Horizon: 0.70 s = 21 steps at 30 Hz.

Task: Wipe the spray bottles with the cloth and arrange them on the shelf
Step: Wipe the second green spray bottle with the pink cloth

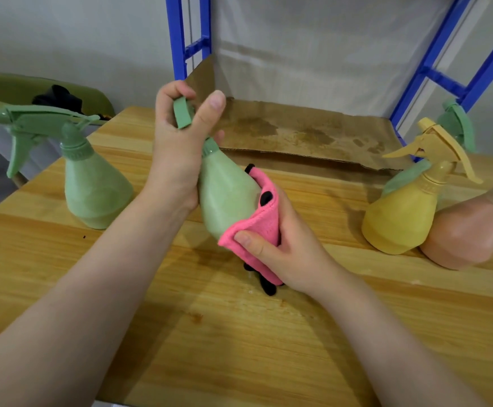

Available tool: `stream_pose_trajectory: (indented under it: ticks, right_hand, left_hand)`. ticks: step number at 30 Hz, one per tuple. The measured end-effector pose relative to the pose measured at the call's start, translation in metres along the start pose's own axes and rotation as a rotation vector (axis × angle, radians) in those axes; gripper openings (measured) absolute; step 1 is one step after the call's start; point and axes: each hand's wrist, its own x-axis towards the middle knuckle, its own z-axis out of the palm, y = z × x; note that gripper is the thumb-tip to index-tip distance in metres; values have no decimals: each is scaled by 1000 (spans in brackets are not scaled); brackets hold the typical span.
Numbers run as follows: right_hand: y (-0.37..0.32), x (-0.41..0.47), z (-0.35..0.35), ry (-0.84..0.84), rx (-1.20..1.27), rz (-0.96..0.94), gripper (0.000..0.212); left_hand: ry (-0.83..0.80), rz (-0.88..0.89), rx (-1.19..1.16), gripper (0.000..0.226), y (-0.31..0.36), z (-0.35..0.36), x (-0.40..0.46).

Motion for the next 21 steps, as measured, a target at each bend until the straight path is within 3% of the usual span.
stream_pose_trajectory:
  ticks: [5,15,18,21]
  right_hand:
    - [-1,3,3,66,-102,-2,93]
    - [-12,5,5,159,-251,-59,64]
    - [-15,5,7,216,-255,-51,45]
    - [-14,4,14,317,-235,-94,45]
  left_hand:
    - [-2,91,102,36,-2,8,-4]
    - [-208,357,411,53,-5,24,-25]
    - [-291,344,478,55,-8,29,-31]
    - [-364,334,463,56,-5,29,-30]
